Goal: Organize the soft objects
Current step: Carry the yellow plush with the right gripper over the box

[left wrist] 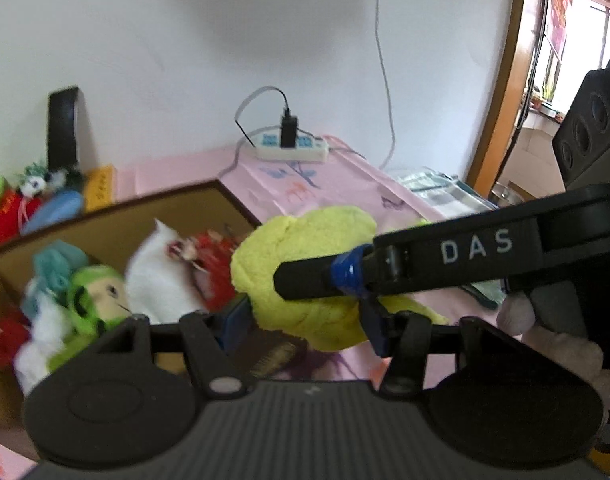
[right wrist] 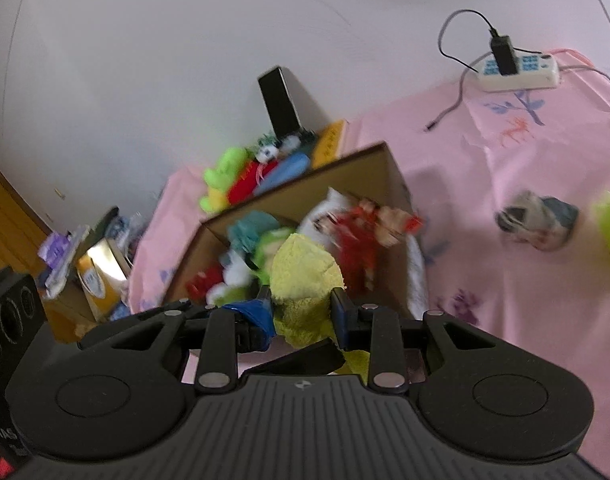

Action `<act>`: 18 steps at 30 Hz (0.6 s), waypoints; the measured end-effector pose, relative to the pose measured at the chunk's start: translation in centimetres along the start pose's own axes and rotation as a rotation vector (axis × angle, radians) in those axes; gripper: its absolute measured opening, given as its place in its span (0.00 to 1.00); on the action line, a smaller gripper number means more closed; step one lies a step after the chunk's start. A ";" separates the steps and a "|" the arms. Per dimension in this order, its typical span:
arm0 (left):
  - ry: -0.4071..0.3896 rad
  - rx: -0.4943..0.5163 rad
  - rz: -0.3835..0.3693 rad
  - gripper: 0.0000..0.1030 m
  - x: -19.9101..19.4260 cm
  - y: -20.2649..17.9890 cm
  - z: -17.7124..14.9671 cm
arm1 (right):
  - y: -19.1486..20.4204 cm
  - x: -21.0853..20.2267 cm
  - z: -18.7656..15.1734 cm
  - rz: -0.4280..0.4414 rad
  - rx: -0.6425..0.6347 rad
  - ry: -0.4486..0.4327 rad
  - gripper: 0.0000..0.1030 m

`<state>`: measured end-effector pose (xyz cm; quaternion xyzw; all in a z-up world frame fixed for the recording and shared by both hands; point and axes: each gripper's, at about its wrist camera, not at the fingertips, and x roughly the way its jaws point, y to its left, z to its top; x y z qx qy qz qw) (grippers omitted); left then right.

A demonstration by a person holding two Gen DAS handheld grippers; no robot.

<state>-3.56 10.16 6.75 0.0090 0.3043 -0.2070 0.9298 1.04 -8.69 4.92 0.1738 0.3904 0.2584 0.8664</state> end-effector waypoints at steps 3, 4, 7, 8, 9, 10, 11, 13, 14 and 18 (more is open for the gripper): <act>-0.030 0.008 0.020 0.54 -0.6 1.4 1.2 | 1.0 0.8 1.1 0.025 0.027 -0.038 0.15; -0.042 0.013 0.028 0.54 -0.8 1.9 1.7 | 1.3 1.0 1.5 0.036 0.042 -0.051 0.16; -0.064 0.037 0.055 0.54 -0.8 3.0 3.0 | 1.7 1.9 2.7 0.068 0.103 -0.088 0.16; -0.067 0.041 0.060 0.54 -0.7 3.4 3.4 | 1.7 2.2 3.0 0.075 0.120 -0.097 0.16; -0.070 0.041 0.065 0.54 -0.4 3.8 3.8 | 1.7 2.6 3.3 0.081 0.137 -0.105 0.16; -0.072 0.040 0.068 0.54 -0.2 4.2 4.1 | 1.6 2.9 3.6 0.084 0.156 -0.114 0.16; -0.073 0.038 0.070 0.54 0.1 4.6 4.3 | 1.5 3.3 3.8 0.086 0.176 -0.123 0.16; -0.071 0.039 0.077 0.54 0.8 5.2 4.5 | 1.2 4.1 4.0 0.085 0.205 -0.137 0.16; -0.066 0.039 0.080 0.54 1.3 5.5 4.6 | 1.1 4.6 4.1 0.079 0.214 -0.140 0.16; -0.021 0.018 0.080 0.54 3.9 6.5 4.5 | 0.3 6.5 4.1 0.027 0.227 -0.139 0.15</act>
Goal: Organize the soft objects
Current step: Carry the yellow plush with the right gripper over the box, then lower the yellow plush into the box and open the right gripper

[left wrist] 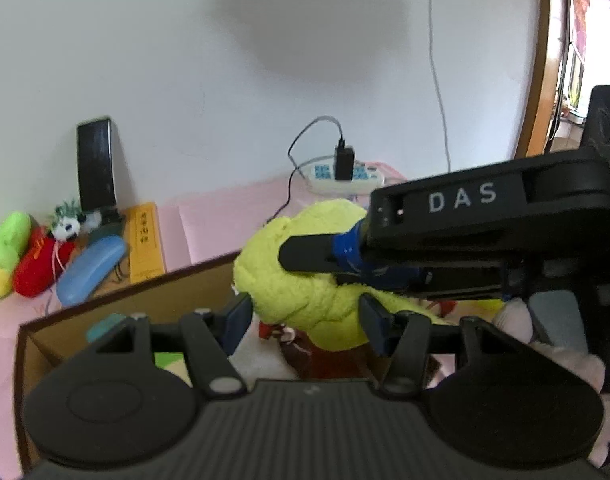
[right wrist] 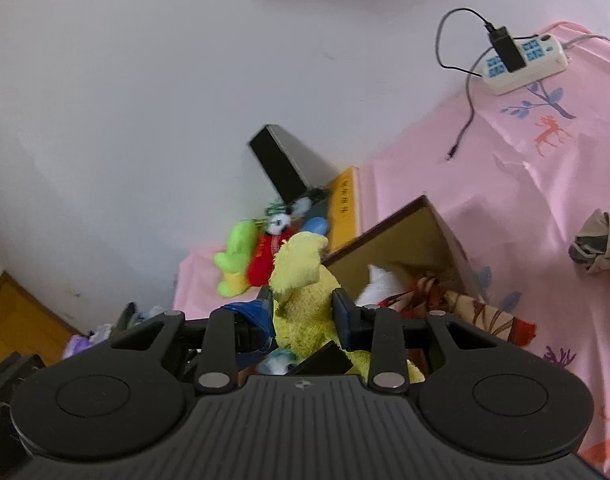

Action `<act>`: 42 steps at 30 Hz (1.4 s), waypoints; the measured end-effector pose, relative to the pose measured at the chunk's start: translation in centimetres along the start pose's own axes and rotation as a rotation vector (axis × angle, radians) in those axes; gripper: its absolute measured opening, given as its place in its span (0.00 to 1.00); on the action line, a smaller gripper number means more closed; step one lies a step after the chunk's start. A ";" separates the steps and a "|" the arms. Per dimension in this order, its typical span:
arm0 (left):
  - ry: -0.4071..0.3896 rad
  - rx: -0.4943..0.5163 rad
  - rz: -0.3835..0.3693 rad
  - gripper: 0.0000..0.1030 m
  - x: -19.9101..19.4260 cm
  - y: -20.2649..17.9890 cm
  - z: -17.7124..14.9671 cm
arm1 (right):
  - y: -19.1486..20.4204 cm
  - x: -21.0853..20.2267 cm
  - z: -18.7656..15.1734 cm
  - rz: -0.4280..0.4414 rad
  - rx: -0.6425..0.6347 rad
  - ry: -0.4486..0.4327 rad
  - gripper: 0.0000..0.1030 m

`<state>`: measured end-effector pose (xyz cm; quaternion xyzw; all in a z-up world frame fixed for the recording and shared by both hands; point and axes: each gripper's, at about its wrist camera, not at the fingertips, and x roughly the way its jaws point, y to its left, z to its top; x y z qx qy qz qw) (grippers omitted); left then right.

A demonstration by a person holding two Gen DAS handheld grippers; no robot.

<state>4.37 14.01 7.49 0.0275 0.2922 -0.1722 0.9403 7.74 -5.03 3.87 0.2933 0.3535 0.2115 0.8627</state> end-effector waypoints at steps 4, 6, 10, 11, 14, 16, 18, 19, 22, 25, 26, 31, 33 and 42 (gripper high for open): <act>0.048 -0.009 0.004 0.54 2.4 0.2 -0.5 | -1.2 1.9 -0.3 -0.057 0.011 0.016 0.14; 0.072 -0.009 0.014 0.54 3.4 0.3 -0.9 | -1.7 2.6 -0.3 -0.072 0.012 0.023 0.14; 0.123 -0.021 0.036 0.53 4.9 0.8 -1.4 | -1.9 3.3 -0.3 -0.152 -0.051 0.008 0.15; 0.132 -0.027 0.036 0.54 5.1 1.0 -1.5 | -2.0 3.3 -0.3 -0.155 -0.053 0.007 0.15; 0.157 -0.049 0.034 0.58 5.5 1.5 -1.7 | -2.5 3.0 -0.1 -0.155 -0.041 0.011 0.15; 0.171 -0.048 0.061 0.63 5.8 1.6 -1.8 | -2.6 2.5 0.0 -0.150 -0.047 0.007 0.15; 0.206 -0.051 0.112 0.60 6.4 1.8 -2.0 | -2.5 2.0 -0.1 -0.150 -0.056 0.003 0.15; 0.223 -0.062 0.129 0.58 6.8 2.0 -2.2 | -2.5 1.7 -0.2 -0.150 -0.061 0.000 0.15; 0.245 -0.149 0.098 0.57 7.0 3.2 -2.4 | -2.4 1.0 -0.5 -0.156 -0.074 -0.001 0.15; 0.240 -0.175 0.091 0.57 6.8 3.6 -2.6 | -2.3 0.9 -0.8 -0.149 -0.078 0.032 0.15; 0.240 -0.178 0.091 0.57 6.8 3.6 -2.7 | -2.3 1.1 -0.9 -0.147 -0.080 0.048 0.15; 0.224 -0.153 0.104 0.58 6.6 3.2 -2.8 | -2.0 3.0 -1.3 -0.192 -0.106 0.101 0.14; 0.220 -0.147 0.108 0.58 6.5 3.2 -2.8 | -2.1 3.6 -1.1 -0.221 -0.102 0.109 0.14; 0.220 -0.135 0.119 0.61 6.5 2.9 -2.9 | -1.2 6.6 0.1 -0.358 -0.193 0.134 0.10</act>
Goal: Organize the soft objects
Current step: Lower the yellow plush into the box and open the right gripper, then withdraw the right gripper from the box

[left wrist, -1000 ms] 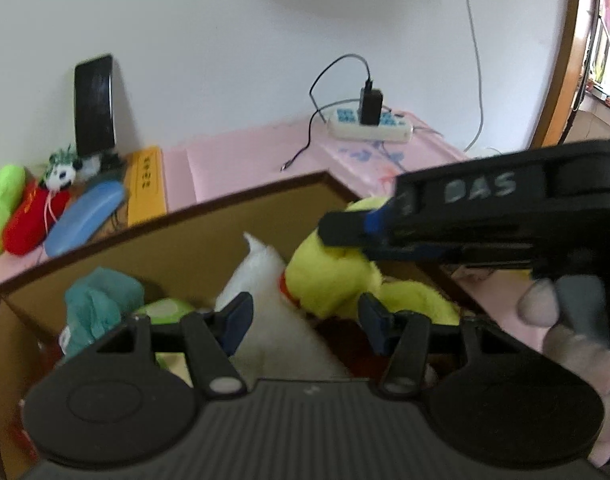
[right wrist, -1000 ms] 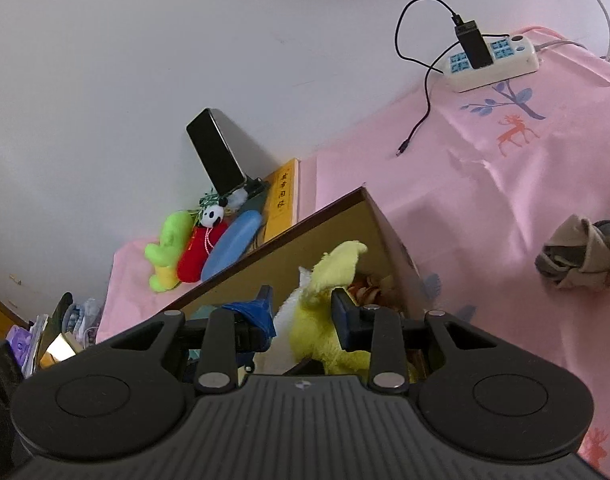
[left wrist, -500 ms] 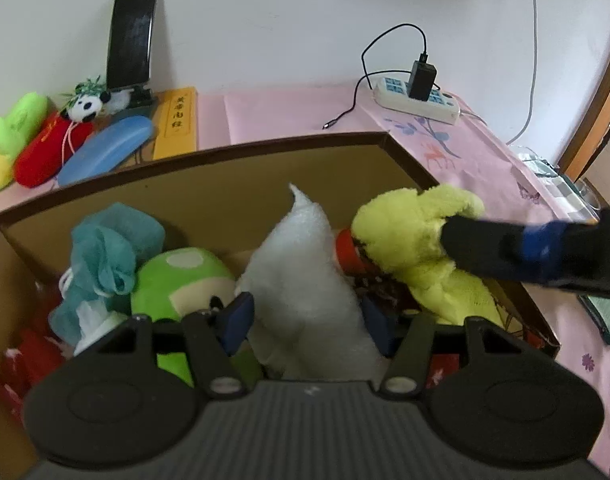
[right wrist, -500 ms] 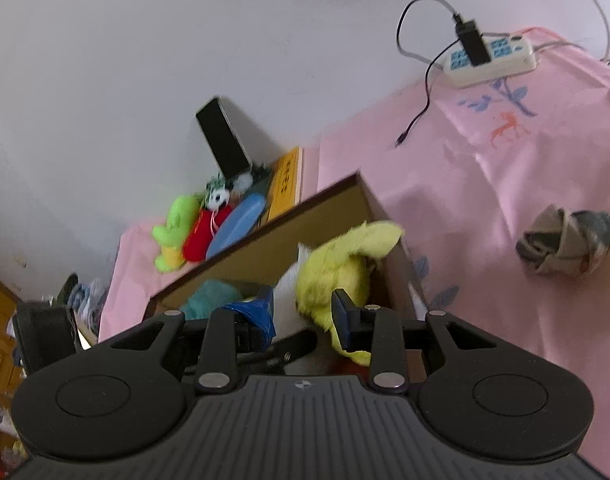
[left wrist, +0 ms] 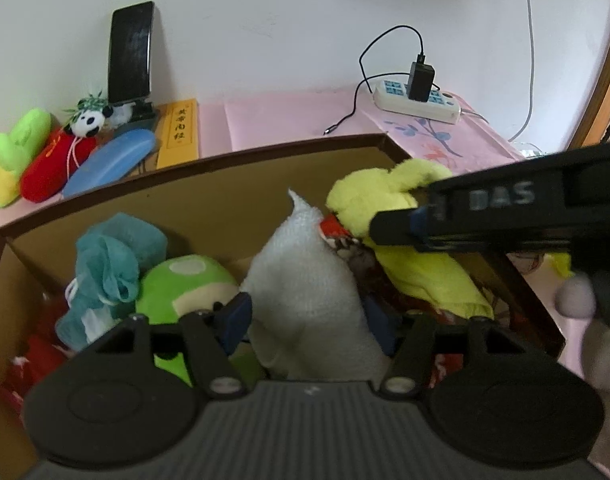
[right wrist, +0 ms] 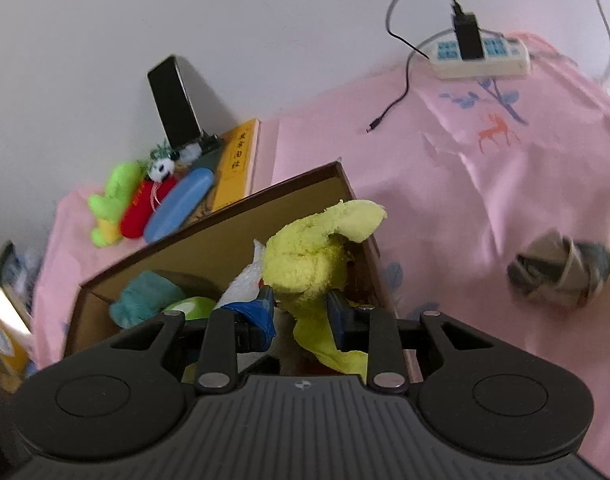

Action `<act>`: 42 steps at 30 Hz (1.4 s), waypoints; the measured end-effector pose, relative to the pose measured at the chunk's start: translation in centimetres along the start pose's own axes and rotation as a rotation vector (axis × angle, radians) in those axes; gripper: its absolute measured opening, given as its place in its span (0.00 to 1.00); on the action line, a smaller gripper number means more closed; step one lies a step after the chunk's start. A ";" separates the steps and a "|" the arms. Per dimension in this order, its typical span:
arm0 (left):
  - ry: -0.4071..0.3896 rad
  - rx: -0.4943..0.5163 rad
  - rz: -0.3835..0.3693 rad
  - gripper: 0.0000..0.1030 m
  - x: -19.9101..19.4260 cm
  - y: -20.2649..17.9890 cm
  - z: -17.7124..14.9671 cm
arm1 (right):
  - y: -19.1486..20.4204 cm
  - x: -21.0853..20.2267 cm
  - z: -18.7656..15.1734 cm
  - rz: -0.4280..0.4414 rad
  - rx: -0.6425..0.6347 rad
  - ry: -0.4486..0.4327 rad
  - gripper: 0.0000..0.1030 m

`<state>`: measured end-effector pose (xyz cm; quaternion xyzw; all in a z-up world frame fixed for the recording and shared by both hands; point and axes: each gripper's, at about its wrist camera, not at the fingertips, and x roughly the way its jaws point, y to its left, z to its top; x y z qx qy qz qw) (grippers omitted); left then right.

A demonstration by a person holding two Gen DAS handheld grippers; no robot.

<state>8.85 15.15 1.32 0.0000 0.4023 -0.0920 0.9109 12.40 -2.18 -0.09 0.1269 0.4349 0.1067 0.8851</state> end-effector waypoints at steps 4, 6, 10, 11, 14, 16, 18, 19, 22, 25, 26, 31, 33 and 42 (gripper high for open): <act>-0.003 -0.002 0.001 0.61 0.0 0.0 0.0 | 0.6 0.7 0.1 -0.043 -0.060 -0.022 0.10; -0.006 0.002 0.008 0.62 -0.1 -0.1 -0.1 | 0.3 0.4 0.1 -0.016 -0.040 -0.008 0.11; -0.016 0.018 0.037 0.65 -0.4 -0.3 0.0 | -0.2 -0.8 -0.3 0.004 -0.016 -0.010 0.11; -0.017 0.021 0.043 0.65 -0.5 -0.5 0.0 | -0.3 -1.2 -0.4 0.004 -0.018 -0.019 0.11; -0.020 0.022 0.037 0.66 -1.1 -0.7 0.0 | -0.5 -2.2 -0.6 -0.003 -0.025 -0.030 0.11; -0.025 0.030 0.049 0.66 -1.5 -0.9 0.0 | -0.7 -2.9 -0.8 0.002 -0.026 -0.043 0.11; -0.023 0.037 0.077 0.66 -2.0 -1.2 0.0 | -0.8 -3.6 -0.9 0.001 -0.027 -0.053 0.11; -0.021 0.039 0.090 0.66 -2.2 -1.4 0.1 | -0.8 -3.9 -1.1 -0.004 -0.031 -0.058 0.11; -0.022 0.030 0.125 0.68 -3.2 -1.6 0.1 | -0.7 -4.9 -1.5 -0.019 -0.044 -0.075 0.11; -0.021 0.025 0.160 0.69 -4.2 -1.8 0.0 | -0.6 -5.9 -2.0 -0.023 -0.055 -0.085 0.11; -0.022 0.023 0.166 0.69 -4.5 -1.8 0.0 | -0.6 -6.3 -2.3 -0.023 -0.062 -0.092 0.11; -0.034 0.019 0.194 0.70 -6.2 -2.5 -0.4 | -0.2 -8.0 -3.4 -0.011 -0.089 -0.119 0.10; -0.038 0.027 0.207 0.70 -6.7 -2.8 -0.7 | -0.1 -8.6 -3.8 -0.010 -0.097 -0.129 0.10; -0.045 0.052 0.225 0.71 -8.4 -4.4 -2.0 | -0.6 -10.4 -5.4 -0.022 -0.100 -0.158 0.10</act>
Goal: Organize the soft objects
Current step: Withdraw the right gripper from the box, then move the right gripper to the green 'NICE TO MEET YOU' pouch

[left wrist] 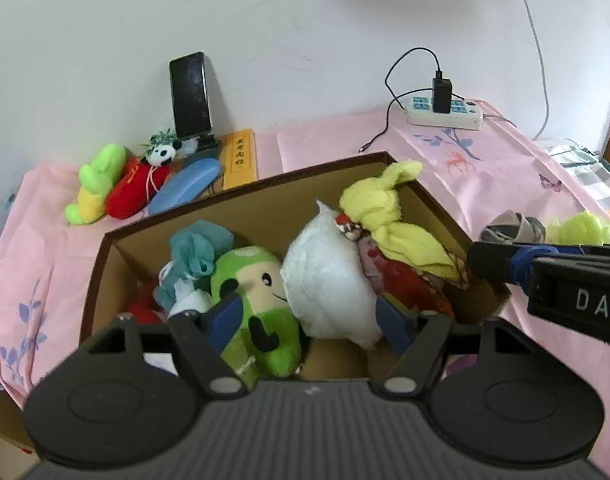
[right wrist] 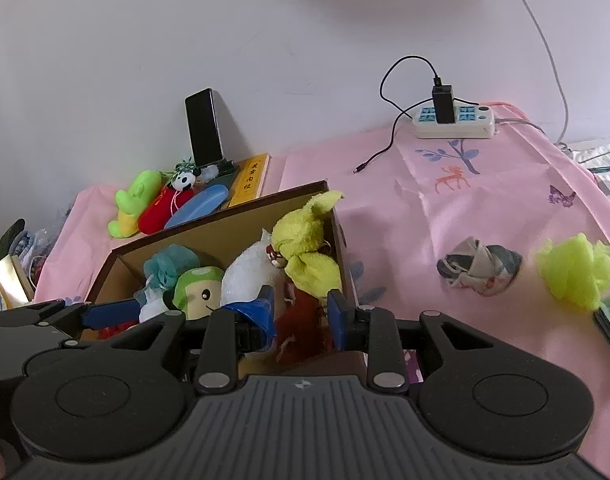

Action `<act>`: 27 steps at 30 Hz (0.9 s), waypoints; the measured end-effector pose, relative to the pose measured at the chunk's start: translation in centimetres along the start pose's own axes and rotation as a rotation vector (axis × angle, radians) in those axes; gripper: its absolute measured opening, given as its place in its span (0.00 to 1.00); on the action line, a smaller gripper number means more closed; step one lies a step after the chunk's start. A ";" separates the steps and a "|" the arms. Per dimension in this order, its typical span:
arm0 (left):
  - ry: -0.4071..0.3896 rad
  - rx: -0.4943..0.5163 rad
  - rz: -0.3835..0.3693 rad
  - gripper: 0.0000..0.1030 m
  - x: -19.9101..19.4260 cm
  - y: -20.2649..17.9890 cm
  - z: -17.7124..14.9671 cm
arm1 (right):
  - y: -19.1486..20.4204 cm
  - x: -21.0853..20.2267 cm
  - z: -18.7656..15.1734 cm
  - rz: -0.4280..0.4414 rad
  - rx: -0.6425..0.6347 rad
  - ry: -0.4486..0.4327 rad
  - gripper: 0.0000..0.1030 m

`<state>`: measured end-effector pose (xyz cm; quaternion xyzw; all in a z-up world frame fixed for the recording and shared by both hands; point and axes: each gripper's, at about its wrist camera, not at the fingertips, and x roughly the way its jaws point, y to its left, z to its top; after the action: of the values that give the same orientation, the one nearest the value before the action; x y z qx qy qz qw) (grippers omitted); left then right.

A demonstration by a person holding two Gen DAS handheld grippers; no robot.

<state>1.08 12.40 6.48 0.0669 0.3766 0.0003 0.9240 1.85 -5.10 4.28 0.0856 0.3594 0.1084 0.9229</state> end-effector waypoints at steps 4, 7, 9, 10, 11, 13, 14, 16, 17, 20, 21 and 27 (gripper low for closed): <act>0.001 0.010 -0.008 0.71 -0.6 -0.8 -0.5 | -0.4 -0.7 -0.7 -0.003 -0.001 -0.007 0.10; 0.002 0.024 -0.013 0.71 -1.1 -1.6 -0.8 | -0.7 -1.1 -1.0 -0.005 -0.001 -0.010 0.10; 0.003 0.034 -0.021 0.71 -1.4 -2.1 -1.0 | -1.0 -1.5 -1.4 -0.014 -0.004 -0.011 0.10; 0.004 0.039 -0.025 0.71 -1.5 -2.4 -1.1 | -1.1 -1.7 -1.6 -0.018 -0.003 -0.012 0.10; 0.005 0.043 -0.028 0.71 -1.6 -2.6 -1.3 | -1.3 -1.8 -1.8 -0.024 0.001 -0.012 0.10; 0.009 0.055 -0.035 0.71 -1.7 -3.2 -1.5 | -1.8 -2.1 -2.1 -0.034 0.009 -0.011 0.12; 0.011 0.060 -0.039 0.71 -1.7 -3.5 -1.6 | -2.1 -2.3 -2.2 -0.041 0.015 -0.011 0.12; 0.018 0.066 -0.051 0.71 -1.7 -4.1 -1.8 | -2.5 -2.5 -2.5 -0.050 0.026 -0.009 0.12; 0.024 0.069 -0.058 0.71 -1.7 -4.4 -1.9 | -2.7 -2.6 -2.6 -0.054 0.029 -0.008 0.12; 0.034 0.084 -0.074 0.71 -1.6 -5.2 -2.2 | -3.2 -3.1 -3.0 -0.068 0.035 -0.009 0.12; 0.037 0.090 -0.079 0.71 -1.5 -5.5 -2.3 | -3.4 -3.2 -3.2 -0.074 0.037 -0.008 0.12; 0.040 0.144 -0.089 0.73 -1.4 -7.5 -2.9 | -4.7 -3.3 -4.0 -0.093 0.064 0.019 0.12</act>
<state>-2.32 5.29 4.44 0.1163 0.3968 -0.0667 0.9081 -2.62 -10.17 2.35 0.0971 0.3751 0.0546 0.9203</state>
